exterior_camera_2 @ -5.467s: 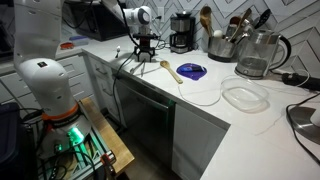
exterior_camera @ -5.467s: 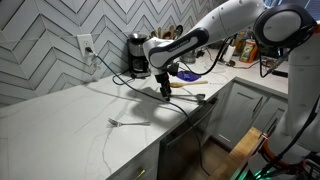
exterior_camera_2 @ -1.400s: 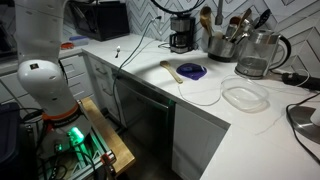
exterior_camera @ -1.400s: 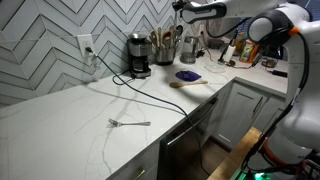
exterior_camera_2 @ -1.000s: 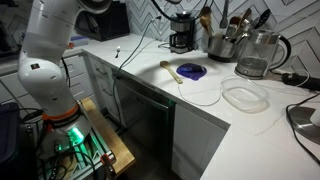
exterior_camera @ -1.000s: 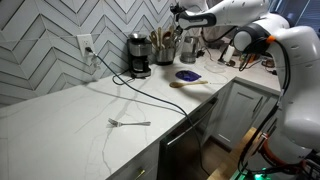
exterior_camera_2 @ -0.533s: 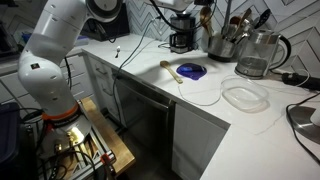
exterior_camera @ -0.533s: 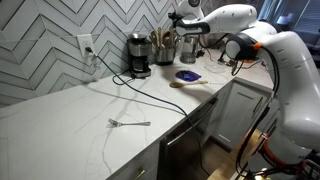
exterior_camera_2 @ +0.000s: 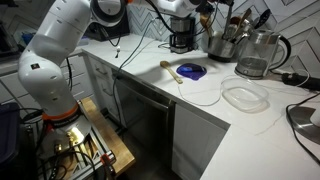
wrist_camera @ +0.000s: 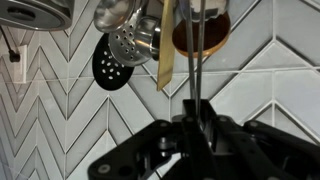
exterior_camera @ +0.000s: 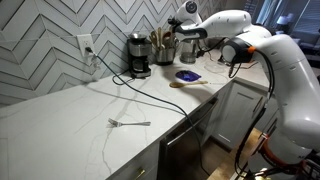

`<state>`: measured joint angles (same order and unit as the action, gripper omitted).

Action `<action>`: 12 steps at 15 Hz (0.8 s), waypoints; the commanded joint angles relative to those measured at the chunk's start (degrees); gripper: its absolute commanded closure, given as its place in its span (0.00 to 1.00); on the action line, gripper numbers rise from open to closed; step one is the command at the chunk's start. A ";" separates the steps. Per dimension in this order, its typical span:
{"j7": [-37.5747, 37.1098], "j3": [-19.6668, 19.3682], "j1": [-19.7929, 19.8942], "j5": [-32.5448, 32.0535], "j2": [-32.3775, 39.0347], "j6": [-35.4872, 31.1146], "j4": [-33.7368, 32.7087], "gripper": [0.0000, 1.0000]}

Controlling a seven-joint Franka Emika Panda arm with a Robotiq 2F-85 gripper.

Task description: Move the kitchen tong forward and then put it in the cutlery holder.

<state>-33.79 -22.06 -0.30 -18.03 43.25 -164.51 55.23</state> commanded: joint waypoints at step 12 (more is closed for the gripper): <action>-0.23 1.64 0.65 1.14 3.05 1.46 0.96 0.97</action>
<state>-34.72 -21.82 -0.22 -17.81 46.03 -164.34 55.48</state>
